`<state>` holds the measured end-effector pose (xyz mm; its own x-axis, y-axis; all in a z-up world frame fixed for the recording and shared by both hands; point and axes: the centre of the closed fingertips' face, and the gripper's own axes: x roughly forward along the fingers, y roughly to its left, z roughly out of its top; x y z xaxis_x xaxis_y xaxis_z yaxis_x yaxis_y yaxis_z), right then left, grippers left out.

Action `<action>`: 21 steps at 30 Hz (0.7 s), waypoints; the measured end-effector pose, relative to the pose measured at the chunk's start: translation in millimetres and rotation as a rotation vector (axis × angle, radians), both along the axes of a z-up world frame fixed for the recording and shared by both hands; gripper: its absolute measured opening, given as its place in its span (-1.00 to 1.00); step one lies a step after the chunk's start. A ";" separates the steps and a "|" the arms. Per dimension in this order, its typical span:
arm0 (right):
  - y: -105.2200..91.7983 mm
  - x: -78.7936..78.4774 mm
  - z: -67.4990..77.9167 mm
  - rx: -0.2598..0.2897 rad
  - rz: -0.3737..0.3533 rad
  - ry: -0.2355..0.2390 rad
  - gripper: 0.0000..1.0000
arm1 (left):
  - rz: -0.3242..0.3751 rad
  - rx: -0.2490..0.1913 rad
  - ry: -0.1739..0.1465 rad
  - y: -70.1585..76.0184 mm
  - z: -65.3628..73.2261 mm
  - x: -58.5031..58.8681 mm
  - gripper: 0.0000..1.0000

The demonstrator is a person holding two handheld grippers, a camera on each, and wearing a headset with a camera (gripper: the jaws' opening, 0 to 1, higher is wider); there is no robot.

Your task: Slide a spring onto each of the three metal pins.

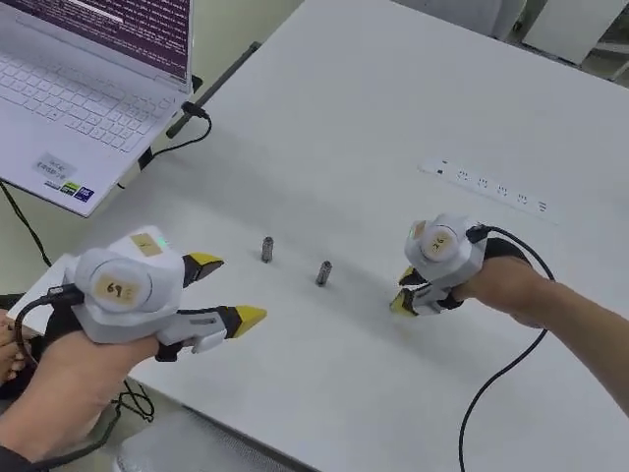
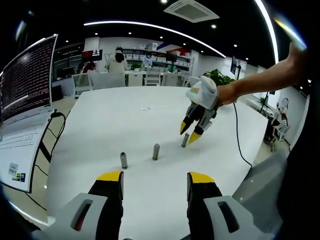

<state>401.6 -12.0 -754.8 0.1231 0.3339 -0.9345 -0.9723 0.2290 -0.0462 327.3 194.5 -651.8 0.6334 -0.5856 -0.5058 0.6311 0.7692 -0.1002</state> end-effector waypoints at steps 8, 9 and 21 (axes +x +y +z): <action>-11.1 -1.6 27.5 0.030 -0.065 -0.085 -0.28 | -0.030 -0.002 -0.008 -2.8 2.9 4.2 -0.07; -12.0 -2.1 32.1 0.044 -0.085 -0.101 -0.27 | -0.033 -0.004 -0.010 -2.6 3.6 5.4 -0.07; -31.3 -23.0 70.8 0.174 -0.263 -0.202 -0.20 | -0.055 0.009 -0.033 3.4 14.9 14.0 -0.06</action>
<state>378.6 -43.3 -684.0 0.4021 0.4181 -0.8146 -0.8544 0.4912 -0.1696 341.3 197.9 -636.9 0.6169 -0.6153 -0.4907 0.6751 0.7342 -0.0719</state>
